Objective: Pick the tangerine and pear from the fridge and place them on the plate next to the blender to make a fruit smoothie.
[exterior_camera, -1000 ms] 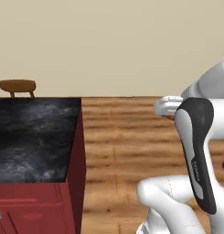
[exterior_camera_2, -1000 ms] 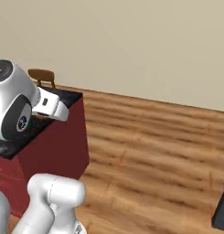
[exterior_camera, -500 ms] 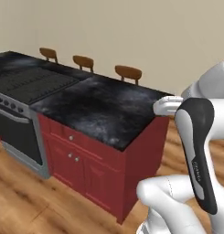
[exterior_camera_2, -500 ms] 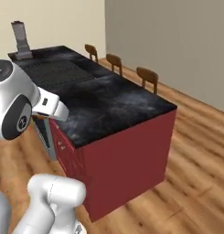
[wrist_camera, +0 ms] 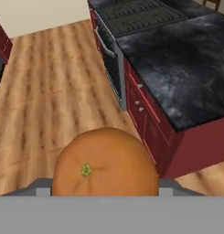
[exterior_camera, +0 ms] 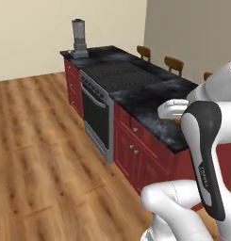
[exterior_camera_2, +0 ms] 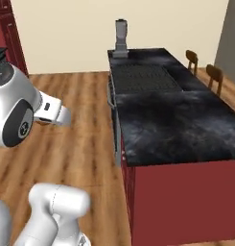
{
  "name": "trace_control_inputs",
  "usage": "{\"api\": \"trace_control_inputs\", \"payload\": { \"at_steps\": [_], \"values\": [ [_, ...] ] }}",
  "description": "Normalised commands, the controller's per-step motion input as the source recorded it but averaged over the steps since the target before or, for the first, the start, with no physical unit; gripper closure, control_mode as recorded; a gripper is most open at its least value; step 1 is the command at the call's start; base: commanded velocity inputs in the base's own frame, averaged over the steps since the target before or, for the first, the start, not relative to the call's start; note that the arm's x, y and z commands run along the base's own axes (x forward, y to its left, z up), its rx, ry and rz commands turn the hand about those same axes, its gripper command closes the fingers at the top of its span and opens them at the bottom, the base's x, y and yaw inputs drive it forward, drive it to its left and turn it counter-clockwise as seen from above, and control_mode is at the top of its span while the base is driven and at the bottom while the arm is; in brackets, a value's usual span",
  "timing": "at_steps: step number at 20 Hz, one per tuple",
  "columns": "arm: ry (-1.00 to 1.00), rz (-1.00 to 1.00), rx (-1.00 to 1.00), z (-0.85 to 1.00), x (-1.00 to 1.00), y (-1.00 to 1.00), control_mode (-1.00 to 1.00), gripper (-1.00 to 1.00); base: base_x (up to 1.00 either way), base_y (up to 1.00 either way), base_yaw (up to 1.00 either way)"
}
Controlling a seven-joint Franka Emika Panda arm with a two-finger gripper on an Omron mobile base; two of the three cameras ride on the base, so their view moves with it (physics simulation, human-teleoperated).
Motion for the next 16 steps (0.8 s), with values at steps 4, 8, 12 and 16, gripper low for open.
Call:
{"api": "trace_control_inputs", "payload": {
  "at_steps": [4,8,12,16],
  "values": [
    [0.00,0.00,0.00,0.00,0.00,0.00,1.00,1.00,0.12,0.00,0.72],
    [0.00,0.00,0.00,0.00,0.00,0.00,1.00,1.00,0.24,0.00,0.58],
    [0.00,0.00,0.00,0.00,0.00,0.00,1.00,1.00,0.81,0.00,0.26],
    [0.00,0.00,0.00,0.00,0.00,0.00,1.00,1.00,1.00,-0.08,0.23]
  ]
}}
